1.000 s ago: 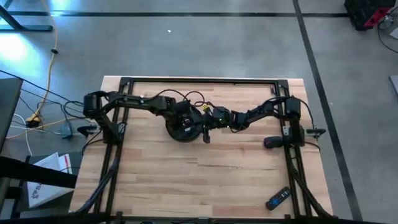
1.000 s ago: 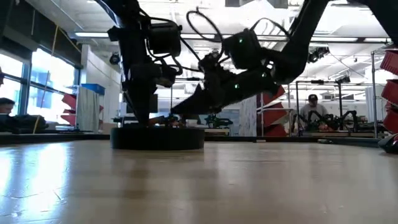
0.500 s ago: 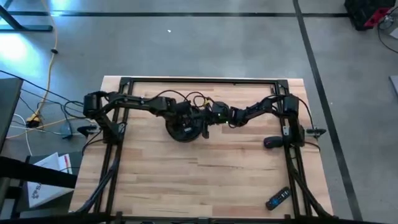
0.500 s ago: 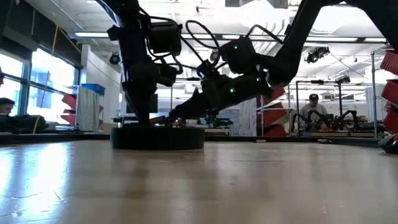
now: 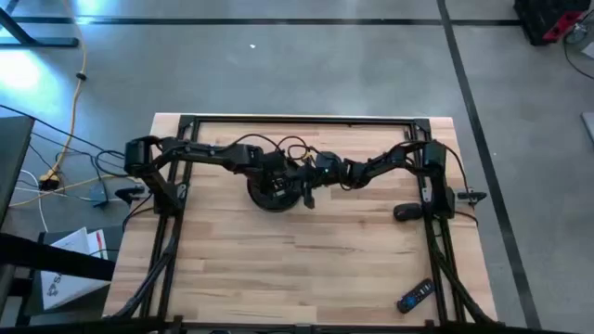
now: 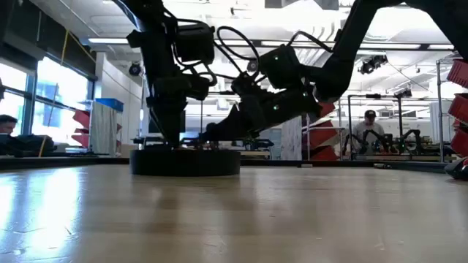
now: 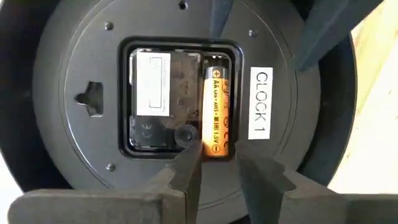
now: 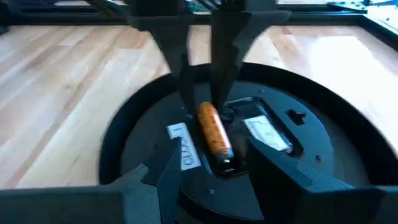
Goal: Insert battery
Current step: Insert the yellow battery into the white-black wall clock
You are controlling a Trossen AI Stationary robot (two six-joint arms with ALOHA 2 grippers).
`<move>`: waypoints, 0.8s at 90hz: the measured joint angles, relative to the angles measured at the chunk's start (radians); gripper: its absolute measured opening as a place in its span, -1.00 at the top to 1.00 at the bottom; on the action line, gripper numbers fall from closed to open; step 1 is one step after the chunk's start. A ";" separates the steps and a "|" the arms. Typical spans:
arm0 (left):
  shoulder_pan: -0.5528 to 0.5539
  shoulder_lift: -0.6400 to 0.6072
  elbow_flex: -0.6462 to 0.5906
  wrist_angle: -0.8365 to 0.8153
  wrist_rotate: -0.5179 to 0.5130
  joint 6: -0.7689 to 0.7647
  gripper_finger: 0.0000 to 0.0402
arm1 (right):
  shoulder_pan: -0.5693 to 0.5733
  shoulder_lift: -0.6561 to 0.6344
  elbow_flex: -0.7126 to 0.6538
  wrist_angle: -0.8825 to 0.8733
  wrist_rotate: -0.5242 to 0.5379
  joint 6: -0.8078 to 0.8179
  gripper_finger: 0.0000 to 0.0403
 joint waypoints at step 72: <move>0.000 -0.015 0.023 -0.052 0.000 -0.012 0.56 | 0.000 0.000 0.007 -0.023 0.046 0.003 0.26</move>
